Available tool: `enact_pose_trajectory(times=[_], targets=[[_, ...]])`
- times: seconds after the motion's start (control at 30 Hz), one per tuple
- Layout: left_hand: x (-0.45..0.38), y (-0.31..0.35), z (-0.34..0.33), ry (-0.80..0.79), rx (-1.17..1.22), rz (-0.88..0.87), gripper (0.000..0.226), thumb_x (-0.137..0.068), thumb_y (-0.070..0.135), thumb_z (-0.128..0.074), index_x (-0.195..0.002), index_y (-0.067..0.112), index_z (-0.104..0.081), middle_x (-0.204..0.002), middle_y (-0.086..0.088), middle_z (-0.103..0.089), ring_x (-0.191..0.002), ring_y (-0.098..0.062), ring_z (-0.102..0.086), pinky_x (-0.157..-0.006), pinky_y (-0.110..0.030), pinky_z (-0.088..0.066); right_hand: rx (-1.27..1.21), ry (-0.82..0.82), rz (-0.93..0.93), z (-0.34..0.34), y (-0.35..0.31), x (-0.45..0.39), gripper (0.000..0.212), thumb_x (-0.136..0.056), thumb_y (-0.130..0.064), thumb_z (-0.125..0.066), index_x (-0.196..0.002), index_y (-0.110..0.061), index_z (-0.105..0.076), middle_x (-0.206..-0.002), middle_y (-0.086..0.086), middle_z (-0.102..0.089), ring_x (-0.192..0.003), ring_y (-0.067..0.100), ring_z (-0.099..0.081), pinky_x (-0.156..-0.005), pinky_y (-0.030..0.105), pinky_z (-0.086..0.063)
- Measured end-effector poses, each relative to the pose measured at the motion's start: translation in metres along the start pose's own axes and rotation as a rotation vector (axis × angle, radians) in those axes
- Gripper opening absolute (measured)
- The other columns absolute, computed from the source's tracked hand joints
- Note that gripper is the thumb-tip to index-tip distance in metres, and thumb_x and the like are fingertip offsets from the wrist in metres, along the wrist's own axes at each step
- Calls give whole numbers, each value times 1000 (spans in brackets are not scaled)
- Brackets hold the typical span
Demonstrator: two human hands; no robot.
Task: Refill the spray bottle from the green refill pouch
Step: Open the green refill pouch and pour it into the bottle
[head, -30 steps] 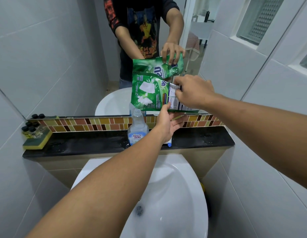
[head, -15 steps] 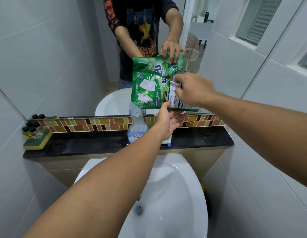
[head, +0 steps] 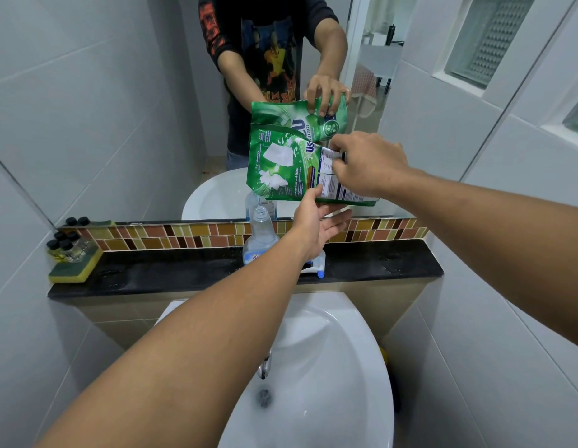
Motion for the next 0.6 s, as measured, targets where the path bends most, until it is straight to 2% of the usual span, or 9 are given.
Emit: enact_pose_trajectory(times=[0.1, 0.23, 0.6], targets=[[0, 1, -1, -4, 2, -1, 40, -104, 43, -49, -125, 12, -61, -118, -16, -76, -115, -37, -72, -99, -45, -57, -1, 11, 4, 1, 0, -2, 8, -97, -33, -49, -98, -32, -58, -91, -5, -57, -89, 23, -50, -90, 57, -41], [-2, 3, -2, -11, 6, -8, 30, -104, 43, -50, -110, 17, -62, -109, -14, -78, -114, -37, -72, -95, -43, -58, 11, 24, 11, 2, 1, -4, 6, -97, -34, -49, -94, -33, -54, -87, -6, -55, -87, 24, -51, -87, 56, -42], [-5, 0, -1, -19, 4, -3, 31, -104, 43, -50, -113, 15, -61, -116, -16, -77, -112, -37, -73, -99, -45, -57, -9, 28, 2, -3, 6, -4, 9, -97, -34, -50, -99, -34, -59, -90, -7, -56, -88, 22, -51, -89, 56, -43]])
Point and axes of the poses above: each hand's wrist, its own x-axis away from the middle knuckle, its own z-axis out of the back of the hand, y = z × x, the point moved 1 cm from there along -x, towards the middle knuckle
